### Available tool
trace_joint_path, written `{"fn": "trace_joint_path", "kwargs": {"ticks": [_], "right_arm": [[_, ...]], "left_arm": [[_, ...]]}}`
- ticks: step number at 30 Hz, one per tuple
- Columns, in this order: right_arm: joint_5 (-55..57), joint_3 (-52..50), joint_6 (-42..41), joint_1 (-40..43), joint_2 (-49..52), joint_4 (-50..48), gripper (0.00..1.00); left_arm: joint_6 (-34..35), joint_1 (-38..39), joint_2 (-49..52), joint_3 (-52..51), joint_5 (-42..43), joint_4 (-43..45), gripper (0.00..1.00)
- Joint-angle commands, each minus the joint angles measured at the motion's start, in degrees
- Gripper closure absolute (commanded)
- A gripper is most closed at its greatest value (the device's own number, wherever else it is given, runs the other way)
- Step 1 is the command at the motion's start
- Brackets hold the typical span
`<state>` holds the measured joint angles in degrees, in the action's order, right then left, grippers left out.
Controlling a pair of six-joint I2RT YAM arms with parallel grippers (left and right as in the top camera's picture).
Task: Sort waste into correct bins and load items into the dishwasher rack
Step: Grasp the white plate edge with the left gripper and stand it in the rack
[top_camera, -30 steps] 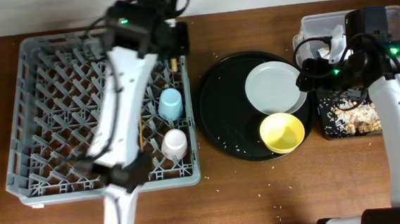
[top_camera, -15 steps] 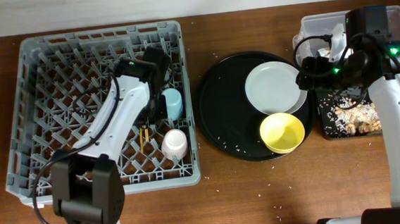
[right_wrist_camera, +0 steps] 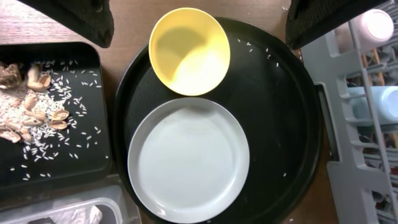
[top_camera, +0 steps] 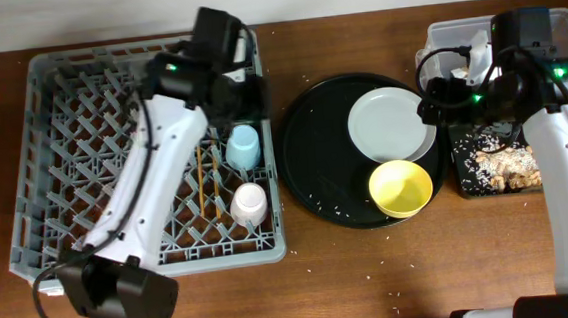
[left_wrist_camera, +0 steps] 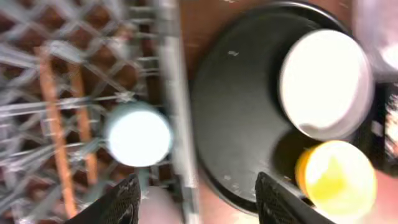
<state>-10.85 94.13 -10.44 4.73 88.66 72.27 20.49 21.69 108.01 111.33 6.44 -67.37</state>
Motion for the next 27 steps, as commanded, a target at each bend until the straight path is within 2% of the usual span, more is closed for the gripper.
{"fn": "trace_joint_path", "kwargs": {"ticks": [1,3,7,9,15,18,19,20,23,24,25,27], "right_arm": [[-0.9,0.7,-0.1,-0.2,-0.2,-0.5,0.07],[-0.9,0.7,-0.1,-0.2,-0.2,-0.5,0.02],[-0.9,0.7,-0.1,-0.2,-0.2,-0.5,0.02],[-0.9,0.7,-0.1,-0.2,-0.2,-0.5,0.02],[-0.9,0.7,-0.1,-0.2,-0.2,-0.5,0.02],[-0.9,0.7,-0.1,-0.2,-0.2,-0.5,0.02],[-0.9,0.7,-0.1,-0.2,-0.2,-0.5,0.02],[-0.9,0.7,-0.1,-0.2,-0.2,-0.5,0.02],[-0.9,0.7,-0.1,-0.2,-0.2,-0.5,0.02],[-0.9,0.7,-0.1,-0.2,-0.2,-0.5,0.02],[-0.9,0.7,-0.1,-0.2,-0.2,-0.5,0.02],[-0.9,0.7,-0.1,-0.2,-0.2,-0.5,0.01]], "left_arm": [[-1.3,7.0,-0.2,0.8,3.7,4.0,0.37],[-1.3,11.1,2.6,0.8,3.7,7.1,0.37],[-0.4,14.3,13.2,0.8,4.1,18.4,0.36],[2.2,15.9,18.0,0.8,5.4,24.1,0.36],[4.0,17.4,27.2,0.8,0.3,33.2,0.36],[4.5,19.1,28.9,0.8,-7.6,34.0,0.37],[4.5,19.8,29.9,0.8,-7.8,35.0,0.45],[4.5,20.3,30.9,0.8,-7.8,35.4,0.48],[4.5,21.8,32.2,0.8,-9.6,35.6,0.67],[4.5,21.8,32.2,0.8,-11.2,35.4,0.69],[4.5,21.8,32.3,0.8,-12.3,35.2,0.76],[4.5,21.6,32.3,0.8,-12.3,35.0,0.96]]}}
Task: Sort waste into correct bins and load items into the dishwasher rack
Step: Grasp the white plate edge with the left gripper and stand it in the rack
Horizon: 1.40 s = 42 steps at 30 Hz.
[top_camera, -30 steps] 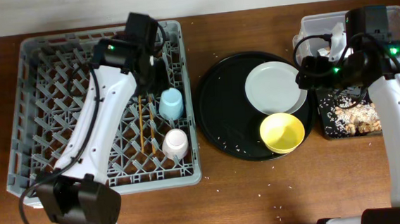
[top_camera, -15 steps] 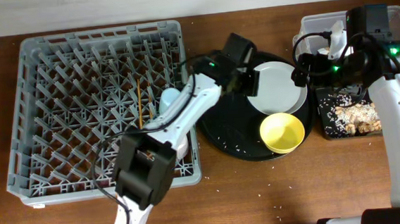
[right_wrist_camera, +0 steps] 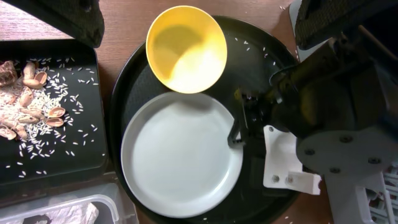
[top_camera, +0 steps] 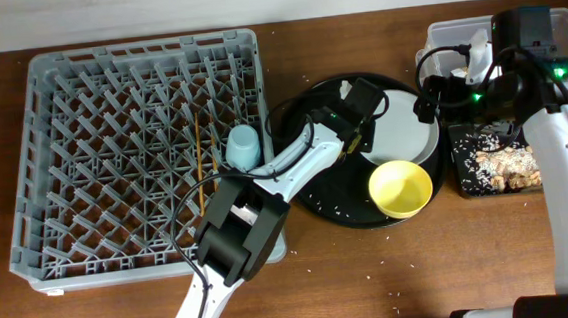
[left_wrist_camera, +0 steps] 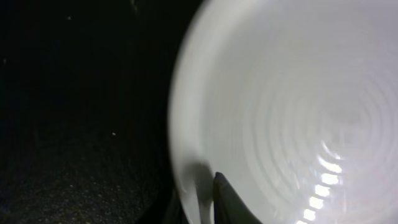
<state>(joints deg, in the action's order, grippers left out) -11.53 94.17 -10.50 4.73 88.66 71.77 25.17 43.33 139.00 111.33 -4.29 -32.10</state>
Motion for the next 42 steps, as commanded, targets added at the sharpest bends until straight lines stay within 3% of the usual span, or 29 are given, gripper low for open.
{"fn": "trace_joint_path", "kwargs": {"ticks": [1,6,10,12,14,16,18,23,25,29,32,35,39,42], "right_arm": [[-0.2,0.7,-0.1,-0.2,-0.2,0.0,0.02],[-0.2,0.7,-0.1,-0.2,-0.2,0.0,0.02],[-0.2,0.7,-0.1,-0.2,-0.2,0.0,0.02],[-0.2,0.7,-0.1,-0.2,-0.2,0.0,0.02],[-0.2,0.7,-0.1,-0.2,-0.2,0.0,0.02],[-0.2,0.7,-0.1,-0.2,-0.2,0.0,0.01],[-0.2,0.7,-0.1,-0.2,-0.2,0.0,0.01],[-0.2,0.7,-0.1,-0.2,-0.2,0.0,0.02],[-0.2,0.7,-0.1,-0.2,-0.2,0.0,0.01],[-0.2,0.7,-0.1,-0.2,-0.2,0.0,0.02],[-0.2,0.7,-0.1,-0.2,-0.2,0.0,0.01],[-0.2,0.7,-0.1,-0.2,-0.2,0.0,0.01],[-0.2,0.7,-0.1,-0.2,-0.2,0.0,0.02],[-0.2,0.7,-0.1,-0.2,-0.2,0.0,0.01]], "left_arm": [[-0.2,0.0,1.3,0.8,-1.6,-0.3,0.99],[-0.2,-3.1,-2.1,4.1,-3.8,-3.5,0.99],[-0.5,-8.1,-12.0,5.2,-4.2,-4.0,0.99],[-5.7,-11.3,-20.9,5.2,-5.3,-4.2,0.99],[-12.4,-12.8,-26.7,5.2,-15.3,-6.5,0.99],[-19.8,-13.6,-29.1,5.2,-34.5,-10.7,0.99],[-24.5,-15.3,-29.1,4.9,-43.9,-12.6,1.00],[-26.6,-22.4,-28.6,4.9,-45.1,-11.4,0.99],[-33.9,-23.0,-24.7,4.9,-45.4,-7.7,0.99],[-34.1,-23.0,-16.9,4.9,-56.5,-4.6,1.00],[-34.0,-22.8,-16.1,4.9,-56.7,-4.1,1.00],[-34.1,-23.1,-16.1,4.9,-65.6,-2.0,1.00],[-34.5,-23.8,-16.1,4.9,-65.3,-2.4,1.00],[-34.5,-25.2,-16.1,4.7,-56.0,-7.5,1.00]]}}
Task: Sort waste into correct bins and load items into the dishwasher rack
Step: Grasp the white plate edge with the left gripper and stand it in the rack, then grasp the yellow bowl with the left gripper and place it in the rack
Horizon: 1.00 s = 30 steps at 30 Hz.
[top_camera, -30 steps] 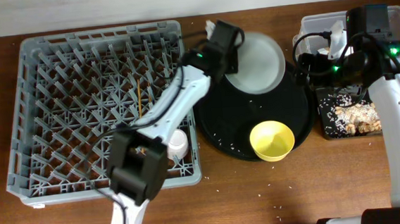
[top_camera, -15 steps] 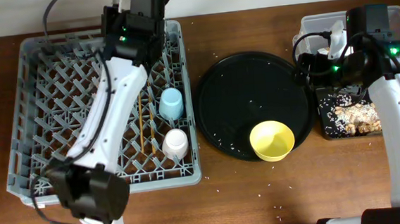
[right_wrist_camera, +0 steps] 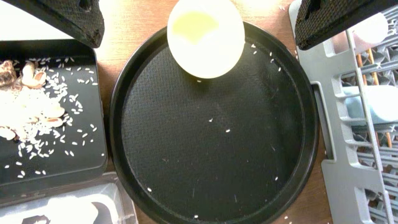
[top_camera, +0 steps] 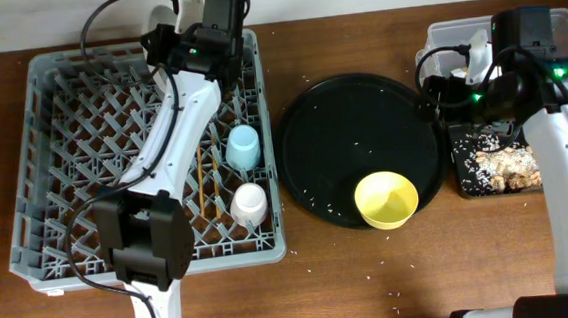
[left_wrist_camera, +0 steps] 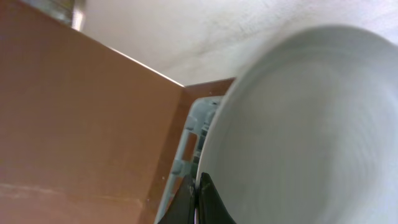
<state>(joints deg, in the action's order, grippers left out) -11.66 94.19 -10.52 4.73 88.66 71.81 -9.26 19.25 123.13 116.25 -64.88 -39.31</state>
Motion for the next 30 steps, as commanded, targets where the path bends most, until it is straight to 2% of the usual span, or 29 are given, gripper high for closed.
{"fn": "trace_joint_path", "kwargs": {"ticks": [1,3,4,5,7,9,10,11,12,14,16,17,18,19,22,26,29,30], "right_arm": [[-0.1,0.6,0.0,-0.2,-0.2,0.0,0.02],[-0.1,0.6,0.0,-0.2,-0.2,0.0,0.02],[-0.1,0.6,0.0,-0.2,-0.2,0.0,0.02],[-0.1,0.6,0.0,-0.2,-0.2,0.0,0.02],[-0.1,0.6,0.0,-0.2,-0.2,0.0,0.02],[-0.1,0.6,0.0,-0.2,-0.2,0.0,0.02],[-0.1,0.6,0.0,-0.2,-0.2,0.0,0.02],[-0.1,0.6,0.0,-0.2,-0.2,0.0,0.01],[-0.1,0.6,0.0,-0.2,-0.2,0.0,0.01],[-0.1,0.6,0.0,-0.2,-0.2,0.0,0.02],[-0.1,0.6,0.0,-0.2,-0.2,0.0,0.02],[-0.1,0.6,0.0,-0.2,-0.2,0.0,0.02],[-0.1,0.6,0.0,-0.2,-0.2,0.0,0.02],[-0.1,0.6,0.0,-0.2,-0.2,0.0,0.02],[-0.1,0.6,0.0,-0.2,-0.2,0.0,0.02],[-0.1,0.6,0.0,-0.2,-0.2,0.0,0.02],[-0.1,0.6,0.0,-0.2,-0.2,0.0,0.02],[-0.1,0.6,0.0,-0.2,-0.2,0.0,0.02]], "left_arm": [[-0.1,-1.2,-0.2,-0.6,7.0,-0.2,1.00],[-0.1,-1.2,-0.2,-1.2,13.5,-1.1,0.98],[-0.1,-1.2,-0.2,-1.3,16.1,-1.8,0.83],[-0.1,-1.2,-0.2,-1.4,16.1,-1.9,0.75],[-0.1,-1.2,-0.2,-1.5,16.1,-1.9,0.49],[-0.1,-0.5,-0.6,-1.0,18.1,-2.6,0.08],[0.0,0.6,-1.7,0.9,25.7,-5.6,0.05],[0.4,1.5,-3.1,3.5,38.4,-9.3,0.05],[2.8,2.3,-5.6,6.1,55.9,-12.5,0.05],[7.2,2.5,-7.5,6.2,73.1,-15.1,0.06],[9.5,3.3,-6.7,5.8,83.6,-23.0,0.17],[9.5,4.2,-6.1,5.5,78.6,-25.3,0.19],[9.5,5.2,-4.9,5.2,68.7,-24.3,0.19],[7.5,6.1,-2.8,5.2,63.0,-19.7,0.20],[6.0,6.2,5.7,5.2,60.8,-11.2,0.19],[6.0,6.2,8.2,5.2,45.9,-10.2,0.19],[7.8,6.2,8.0,5.4,30.1,-10.6,0.20],[7.8,6.2,7.7,5.6,28.8,-10.7,0.20]]}}
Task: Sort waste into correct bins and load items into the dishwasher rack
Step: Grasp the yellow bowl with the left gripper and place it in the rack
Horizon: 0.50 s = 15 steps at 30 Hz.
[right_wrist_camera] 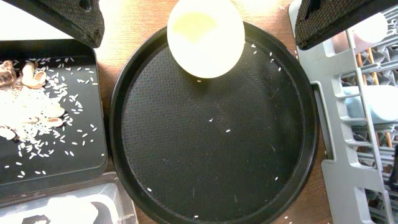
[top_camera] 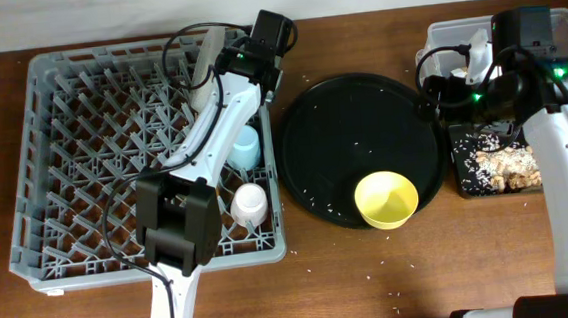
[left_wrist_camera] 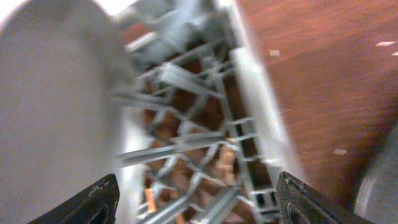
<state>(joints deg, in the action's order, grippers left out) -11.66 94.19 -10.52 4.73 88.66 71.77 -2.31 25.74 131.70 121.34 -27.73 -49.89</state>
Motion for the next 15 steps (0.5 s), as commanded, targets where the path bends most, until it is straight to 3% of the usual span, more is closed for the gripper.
{"fn": "trace_joint_path", "kwargs": {"ticks": [1,6,12,15], "right_arm": [[-0.1,0.6,0.0,-0.2,-0.2,0.0,0.02],[-0.1,0.6,0.0,-0.2,-0.2,0.0,0.02],[-0.1,0.6,0.0,-0.2,-0.2,0.0,0.01],[-0.1,0.6,0.0,-0.2,-0.2,0.0,0.02]], "left_arm": [[1.0,-0.3,-1.9,0.9,-8.6,-0.1,0.20],[3.2,-1.3,-7.3,1.8,-14.4,0.2,0.20],[5.4,-5.2,-9.7,1.8,-14.1,0.2,0.19],[5.7,-4.7,-11.3,4.1,0.6,0.2,0.14]]}}
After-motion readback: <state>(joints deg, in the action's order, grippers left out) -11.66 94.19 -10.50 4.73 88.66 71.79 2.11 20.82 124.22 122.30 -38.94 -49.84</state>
